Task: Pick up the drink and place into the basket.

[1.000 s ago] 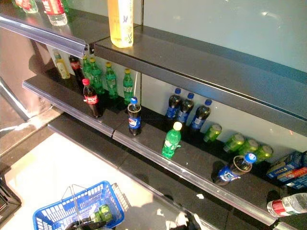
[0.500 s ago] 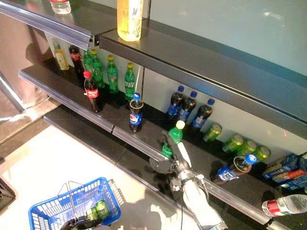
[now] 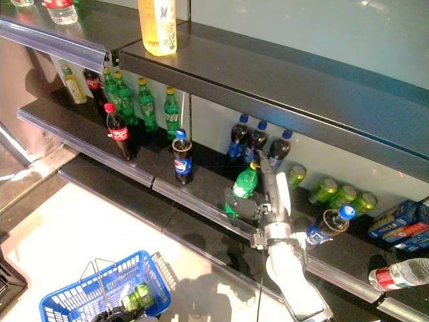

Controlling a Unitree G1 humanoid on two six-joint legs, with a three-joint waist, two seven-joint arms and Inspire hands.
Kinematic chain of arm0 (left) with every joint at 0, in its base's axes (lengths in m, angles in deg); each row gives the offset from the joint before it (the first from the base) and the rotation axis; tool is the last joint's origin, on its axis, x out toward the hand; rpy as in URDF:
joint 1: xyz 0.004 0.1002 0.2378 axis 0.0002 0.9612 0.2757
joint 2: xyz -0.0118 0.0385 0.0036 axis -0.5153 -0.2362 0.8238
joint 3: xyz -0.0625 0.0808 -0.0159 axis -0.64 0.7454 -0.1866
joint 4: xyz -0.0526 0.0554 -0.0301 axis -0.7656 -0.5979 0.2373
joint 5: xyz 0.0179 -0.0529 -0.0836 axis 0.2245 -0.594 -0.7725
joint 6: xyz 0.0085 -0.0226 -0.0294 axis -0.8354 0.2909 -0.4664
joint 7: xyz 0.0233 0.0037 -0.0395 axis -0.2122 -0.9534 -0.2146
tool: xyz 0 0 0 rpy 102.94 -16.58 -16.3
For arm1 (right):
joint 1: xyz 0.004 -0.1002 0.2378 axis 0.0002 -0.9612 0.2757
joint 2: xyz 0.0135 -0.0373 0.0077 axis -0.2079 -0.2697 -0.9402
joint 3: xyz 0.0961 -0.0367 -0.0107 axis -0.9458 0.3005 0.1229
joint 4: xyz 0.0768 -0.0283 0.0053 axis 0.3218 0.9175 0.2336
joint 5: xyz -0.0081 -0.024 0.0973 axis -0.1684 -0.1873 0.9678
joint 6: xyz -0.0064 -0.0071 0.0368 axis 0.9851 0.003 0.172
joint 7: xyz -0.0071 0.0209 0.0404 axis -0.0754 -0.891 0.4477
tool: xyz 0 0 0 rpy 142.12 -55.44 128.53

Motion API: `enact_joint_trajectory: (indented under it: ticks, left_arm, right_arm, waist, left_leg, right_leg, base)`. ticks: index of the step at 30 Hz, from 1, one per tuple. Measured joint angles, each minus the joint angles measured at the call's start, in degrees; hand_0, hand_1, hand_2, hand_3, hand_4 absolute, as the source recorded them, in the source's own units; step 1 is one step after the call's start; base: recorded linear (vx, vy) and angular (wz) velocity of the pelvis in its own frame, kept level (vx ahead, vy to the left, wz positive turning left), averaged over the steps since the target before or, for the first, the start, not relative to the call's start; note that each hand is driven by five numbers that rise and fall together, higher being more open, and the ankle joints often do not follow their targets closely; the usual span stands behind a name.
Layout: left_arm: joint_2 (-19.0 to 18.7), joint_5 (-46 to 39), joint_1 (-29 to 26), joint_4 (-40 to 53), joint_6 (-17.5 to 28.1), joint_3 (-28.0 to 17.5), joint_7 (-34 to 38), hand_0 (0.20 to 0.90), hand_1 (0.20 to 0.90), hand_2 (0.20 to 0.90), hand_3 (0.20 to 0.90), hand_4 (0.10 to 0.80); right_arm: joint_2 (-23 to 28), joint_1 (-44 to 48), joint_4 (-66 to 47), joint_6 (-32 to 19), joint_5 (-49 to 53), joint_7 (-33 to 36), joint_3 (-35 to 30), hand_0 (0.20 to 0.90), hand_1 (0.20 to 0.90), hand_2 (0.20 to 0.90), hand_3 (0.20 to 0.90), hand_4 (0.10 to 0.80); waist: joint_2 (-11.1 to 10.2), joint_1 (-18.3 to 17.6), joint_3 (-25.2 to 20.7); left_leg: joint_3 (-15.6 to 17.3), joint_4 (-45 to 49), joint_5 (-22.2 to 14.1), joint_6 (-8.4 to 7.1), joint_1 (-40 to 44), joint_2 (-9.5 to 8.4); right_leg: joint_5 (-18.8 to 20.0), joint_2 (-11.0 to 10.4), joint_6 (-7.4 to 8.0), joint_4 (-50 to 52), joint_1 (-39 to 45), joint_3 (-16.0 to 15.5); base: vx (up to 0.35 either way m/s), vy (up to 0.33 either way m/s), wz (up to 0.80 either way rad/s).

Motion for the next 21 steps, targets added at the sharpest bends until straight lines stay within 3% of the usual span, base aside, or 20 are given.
enact_joint_trajectory:
  ticks: [11, 21]
  left_arm:
    - [0.1, 0.0, 0.2, 0.1, 0.5, 0.1, -0.2, 0.300, 0.300, 0.300, 0.200, 0.100]
    - [0.2, 0.0, 0.2, 0.1, 0.5, 0.1, -0.4, 0.300, 0.300, 0.300, 0.200, 0.100]
  right_arm:
    - [1.7, -0.1, 0.1, -0.1, 0.0, 4.7, 0.0, 0.900, 0.900, 0.900, 0.900, 0.800]
    - [1.8, -0.2, 0.4, -0.1, 0.0, 5.0, 0.0, 0.900, 0.900, 0.900, 0.900, 0.800]
  waist:
    - [0.3, 0.1, 0.0]
    - [0.7, 0.1, 0.1]
  left_leg:
    - [-0.1, 0.1, 0.0, 0.00, -0.6, 0.00]
    - [-0.3, 0.1, 0.2, -0.21, -0.6, -0.01]
  right_leg:
    - [0.0, 0.0, 0.01, 0.1, -0.7, 0.1]
    - [0.0, 0.0, 0.02, 0.1, -0.7, 0.1]
  base:
    - [0.000, 0.000, 0.00]
    - [0.000, 0.000, 0.00]
